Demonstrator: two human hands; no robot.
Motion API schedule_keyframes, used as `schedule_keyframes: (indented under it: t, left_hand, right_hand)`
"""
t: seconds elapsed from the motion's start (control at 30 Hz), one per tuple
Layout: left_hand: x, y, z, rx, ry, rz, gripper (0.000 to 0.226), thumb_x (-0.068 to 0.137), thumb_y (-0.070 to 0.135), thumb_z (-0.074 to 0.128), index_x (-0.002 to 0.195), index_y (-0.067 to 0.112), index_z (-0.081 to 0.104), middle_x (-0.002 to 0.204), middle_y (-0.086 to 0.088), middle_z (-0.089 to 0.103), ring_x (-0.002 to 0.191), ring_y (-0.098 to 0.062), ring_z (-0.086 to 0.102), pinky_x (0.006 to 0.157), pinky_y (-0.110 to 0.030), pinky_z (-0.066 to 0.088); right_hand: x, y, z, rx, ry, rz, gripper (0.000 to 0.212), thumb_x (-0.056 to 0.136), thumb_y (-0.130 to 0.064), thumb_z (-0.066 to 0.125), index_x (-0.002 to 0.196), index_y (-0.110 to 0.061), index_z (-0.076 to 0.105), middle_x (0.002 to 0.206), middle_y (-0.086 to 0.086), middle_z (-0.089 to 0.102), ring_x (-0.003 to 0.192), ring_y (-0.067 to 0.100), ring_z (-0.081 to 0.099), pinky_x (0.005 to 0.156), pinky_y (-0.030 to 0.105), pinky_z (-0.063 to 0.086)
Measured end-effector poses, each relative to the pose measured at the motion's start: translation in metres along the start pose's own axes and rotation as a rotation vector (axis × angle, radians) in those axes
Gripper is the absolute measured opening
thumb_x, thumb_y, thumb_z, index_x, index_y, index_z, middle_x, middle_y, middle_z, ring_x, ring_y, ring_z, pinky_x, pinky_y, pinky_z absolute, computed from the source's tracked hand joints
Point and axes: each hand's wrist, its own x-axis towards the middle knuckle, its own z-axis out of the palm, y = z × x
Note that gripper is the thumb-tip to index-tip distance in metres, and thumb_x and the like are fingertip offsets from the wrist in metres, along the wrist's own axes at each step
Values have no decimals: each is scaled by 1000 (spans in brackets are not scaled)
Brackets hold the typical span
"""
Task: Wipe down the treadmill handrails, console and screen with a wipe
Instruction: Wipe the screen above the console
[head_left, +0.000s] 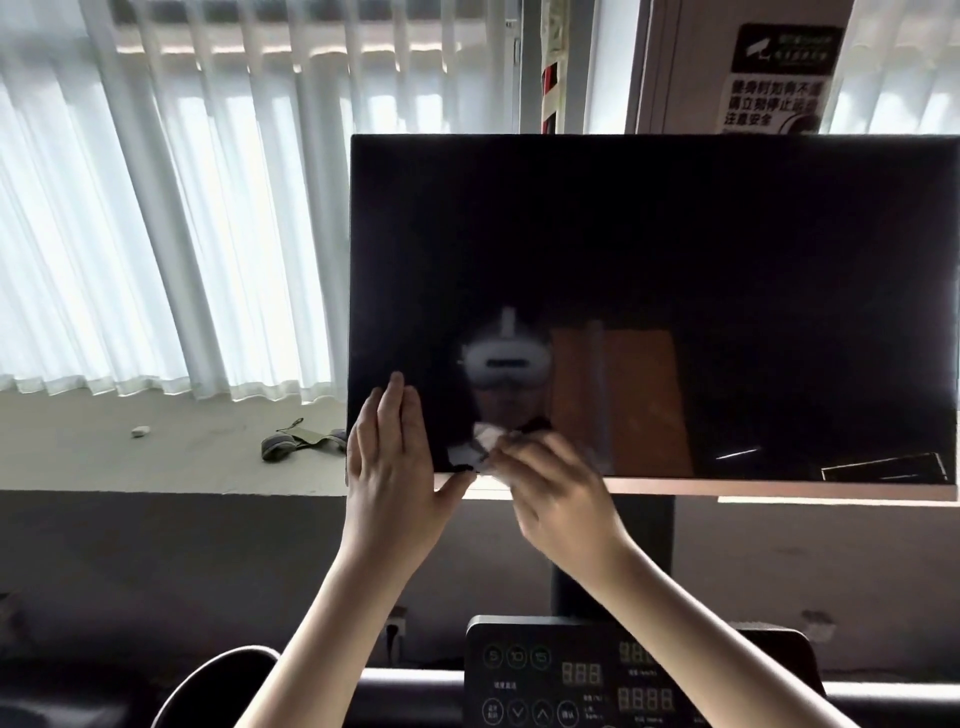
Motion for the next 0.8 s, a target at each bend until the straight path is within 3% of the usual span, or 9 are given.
schedule_keyframes:
  t: [0.13,0.27,0.37,0.47,0.63,0.7,0.8]
  left_hand:
    - [2,3,-4,-7,10,75,96,65,38,84,140,-1,38,150,-13,30,133,-33,29,105,-50,35]
    - [4,10,-3,-19,15,97,95,66,45,81,139,0,41,147,-12,35,131,-32,29,103,-51,36]
    - [5,17,0,-11,27,74,97,64,49,80,138,1,40,145,-15,36,129,-35,31,100,-55,40]
    - [5,19,3,16,27,72,101,59,49,84,138,3,41,144,-17,36,128,-38,32,98,-56,42]
    - [5,20,4,22,53,71,102,55,46,87,136,1,44,142,-17,38,126,-38,32,96,-58,42]
    - [5,21,4,25,53,71,103,55,46,87,136,2,42,142,-17,37,126,-37,32,96,-58,42]
    - [5,20,4,26,45,74,103,57,48,86,137,3,39,143,-16,35,128,-37,31,97,-58,41]
  right_hand:
    - [-1,13,-13,-17,-48,-96,22,88,3,57,97,-10,72,113,0,64,93,23,62,86,33,50]
    - [20,25,-20,-13,150,155,26,82,10,63,97,-7,74,106,4,67,94,25,60,85,35,52]
    - [13,14,-12,9,47,-10,28,83,10,56,101,-3,72,114,3,61,99,23,57,92,30,48]
    - [15,33,-20,-34,-61,-152,23,85,5,62,104,-2,71,117,4,62,102,23,58,92,29,49]
    - [50,52,-19,-11,185,129,17,82,5,71,94,-7,75,109,4,70,100,24,62,90,31,51]
    - [52,39,-12,24,134,11,25,82,10,63,94,-8,74,114,4,69,104,21,59,94,26,49]
    - [58,48,-18,-31,30,-170,28,83,2,60,104,-10,73,116,-1,68,103,18,59,91,24,50]
